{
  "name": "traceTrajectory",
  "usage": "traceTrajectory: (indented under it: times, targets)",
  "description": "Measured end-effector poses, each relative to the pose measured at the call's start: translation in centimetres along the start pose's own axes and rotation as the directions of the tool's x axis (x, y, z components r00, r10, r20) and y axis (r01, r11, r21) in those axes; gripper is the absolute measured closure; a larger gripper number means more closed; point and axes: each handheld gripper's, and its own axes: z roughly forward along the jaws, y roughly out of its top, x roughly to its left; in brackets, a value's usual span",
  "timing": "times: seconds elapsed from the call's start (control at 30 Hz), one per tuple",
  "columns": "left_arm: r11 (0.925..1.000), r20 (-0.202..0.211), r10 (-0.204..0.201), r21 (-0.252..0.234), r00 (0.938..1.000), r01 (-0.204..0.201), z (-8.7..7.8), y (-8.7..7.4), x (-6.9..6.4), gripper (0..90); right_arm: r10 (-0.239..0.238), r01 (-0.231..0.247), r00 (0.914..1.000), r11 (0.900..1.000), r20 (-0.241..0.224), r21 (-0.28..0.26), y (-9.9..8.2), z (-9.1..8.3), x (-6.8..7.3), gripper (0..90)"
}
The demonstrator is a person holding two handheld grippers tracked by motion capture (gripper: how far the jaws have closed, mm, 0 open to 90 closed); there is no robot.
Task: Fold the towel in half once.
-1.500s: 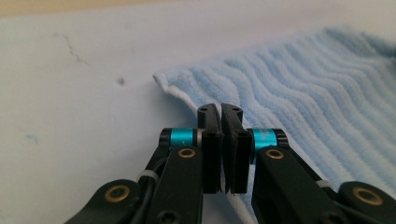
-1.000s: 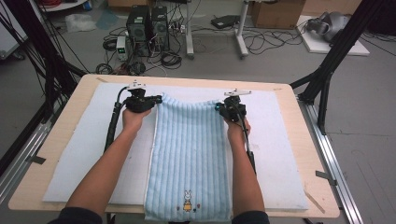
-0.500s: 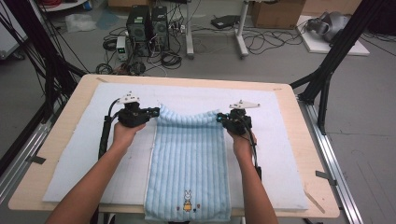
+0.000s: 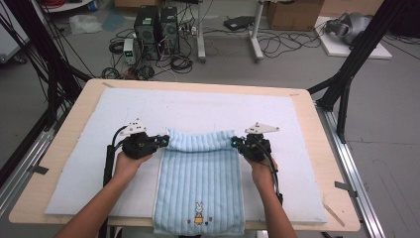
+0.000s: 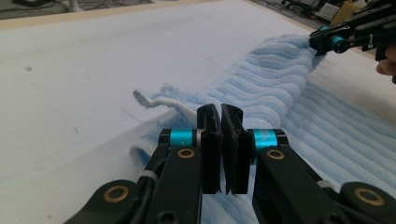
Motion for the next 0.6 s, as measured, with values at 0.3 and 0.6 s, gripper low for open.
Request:
traceTrajectory:
  times: [0.3, 0.6]
  targets:
    - [0.9983, 0.026, 0.023, 0.053, 0.9994, -0.024, -0.4, -1.8, -1.0, 85.5, -0.041, 0.042, 0.999, 0.9972, -0.018, 0.061, -2.3, -1.1, 1.8, 86.0]
    - [0.9955, -0.097, -0.089, 0.025, 0.9913, 0.092, -0.8, -2.0, 1.2, 48.7, 0.017, -0.017, 0.9999, 0.9992, 0.004, 0.036, -2.4, -1.6, 1.0, 68.2]
